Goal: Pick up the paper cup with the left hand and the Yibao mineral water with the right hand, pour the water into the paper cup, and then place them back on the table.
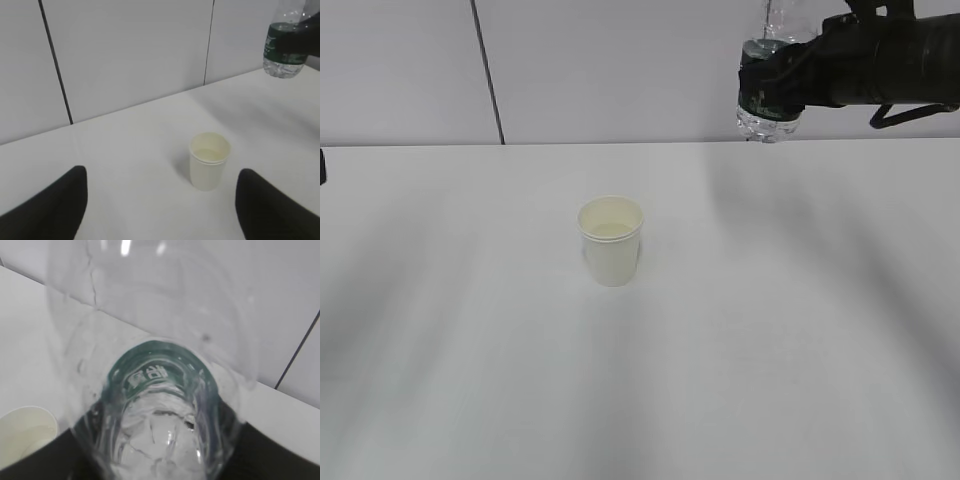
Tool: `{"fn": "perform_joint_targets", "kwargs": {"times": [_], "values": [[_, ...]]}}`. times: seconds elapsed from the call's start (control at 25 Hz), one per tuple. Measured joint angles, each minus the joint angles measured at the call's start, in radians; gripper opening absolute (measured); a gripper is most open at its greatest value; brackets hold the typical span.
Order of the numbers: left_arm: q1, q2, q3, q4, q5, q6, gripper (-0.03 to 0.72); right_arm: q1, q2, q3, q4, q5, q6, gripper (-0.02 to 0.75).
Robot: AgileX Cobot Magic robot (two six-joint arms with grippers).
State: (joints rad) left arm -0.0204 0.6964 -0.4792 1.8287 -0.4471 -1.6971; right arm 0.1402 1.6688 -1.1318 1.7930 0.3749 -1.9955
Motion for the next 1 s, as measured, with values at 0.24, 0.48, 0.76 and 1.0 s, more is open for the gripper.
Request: {"fn": "perform_joint_targets", "kwargs": {"times": [0.24,0.48,0.76,1.0], "values": [[0.000,-0.132,0.050,0.000,-0.001,-0.012,0.553,0.000,0.000,0.000,0.000,0.001,0.000,0.388],[0.000,-0.154,0.062,0.000,-0.002,-0.012,0.529,0.000,0.000,0.000,0.000,0.001,-0.011,0.388],[0.000,-0.154,0.062,0.000,-0.001,-0.015,0.522,0.000,0.000,0.048,0.000,0.002,-0.013,0.388],[0.000,-0.154,0.062,0.000,0.000,-0.015,0.522,0.000,0.000,0.103,0.000,0.062,-0.015,0.388]]}}
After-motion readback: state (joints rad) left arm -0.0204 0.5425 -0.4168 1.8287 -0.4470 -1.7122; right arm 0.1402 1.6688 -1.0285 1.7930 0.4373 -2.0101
